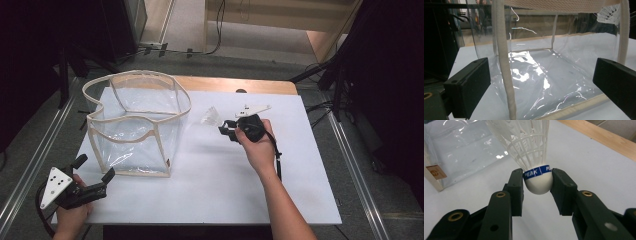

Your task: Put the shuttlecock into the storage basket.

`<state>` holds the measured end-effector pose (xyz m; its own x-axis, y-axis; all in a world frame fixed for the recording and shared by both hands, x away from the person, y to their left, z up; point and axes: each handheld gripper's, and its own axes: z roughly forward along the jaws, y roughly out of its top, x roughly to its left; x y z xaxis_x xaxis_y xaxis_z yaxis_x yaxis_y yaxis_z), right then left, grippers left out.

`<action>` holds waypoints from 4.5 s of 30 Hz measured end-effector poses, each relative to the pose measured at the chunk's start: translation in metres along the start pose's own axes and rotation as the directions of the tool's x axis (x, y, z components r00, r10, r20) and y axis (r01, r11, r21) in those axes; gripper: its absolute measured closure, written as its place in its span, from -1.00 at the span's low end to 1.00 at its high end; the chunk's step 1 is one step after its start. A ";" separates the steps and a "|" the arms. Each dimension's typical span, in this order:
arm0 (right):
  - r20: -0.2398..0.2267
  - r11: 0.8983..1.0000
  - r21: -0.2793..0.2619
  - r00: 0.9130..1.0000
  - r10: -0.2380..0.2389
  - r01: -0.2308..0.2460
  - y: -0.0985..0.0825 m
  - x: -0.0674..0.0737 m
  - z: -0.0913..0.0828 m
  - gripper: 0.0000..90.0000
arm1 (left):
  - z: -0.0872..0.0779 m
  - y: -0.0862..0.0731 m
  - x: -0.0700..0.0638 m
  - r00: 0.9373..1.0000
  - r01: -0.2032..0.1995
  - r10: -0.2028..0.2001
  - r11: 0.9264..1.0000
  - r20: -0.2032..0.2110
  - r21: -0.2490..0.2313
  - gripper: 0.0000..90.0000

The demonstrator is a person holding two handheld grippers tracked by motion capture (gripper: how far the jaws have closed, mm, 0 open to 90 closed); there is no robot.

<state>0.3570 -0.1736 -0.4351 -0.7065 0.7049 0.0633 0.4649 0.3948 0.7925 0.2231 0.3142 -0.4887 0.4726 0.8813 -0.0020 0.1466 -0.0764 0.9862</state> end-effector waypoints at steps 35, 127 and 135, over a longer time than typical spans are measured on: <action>0.020 0.994 -0.106 1.000 0.012 -0.010 0.028 0.008 -0.023 0.36 | 0.000 0.000 0.000 1.000 0.001 -0.001 1.000 0.001 -0.002 -0.95; -0.042 0.964 -0.264 0.999 -0.033 0.020 0.087 0.048 -0.025 0.36 | 0.000 0.000 0.000 1.000 -0.004 0.004 1.000 0.006 -0.003 -0.95; -0.056 0.964 -0.267 0.998 -0.037 0.021 0.090 0.053 -0.021 0.36 | 0.000 0.000 -0.001 1.000 -0.004 0.004 1.000 0.006 -0.003 -0.95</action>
<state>0.3500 -0.1135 -0.3475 -0.7518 0.6560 0.0675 0.2909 0.2380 0.9267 0.2230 0.3136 -0.4887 0.4781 0.8783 0.0012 0.1418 -0.0785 0.9868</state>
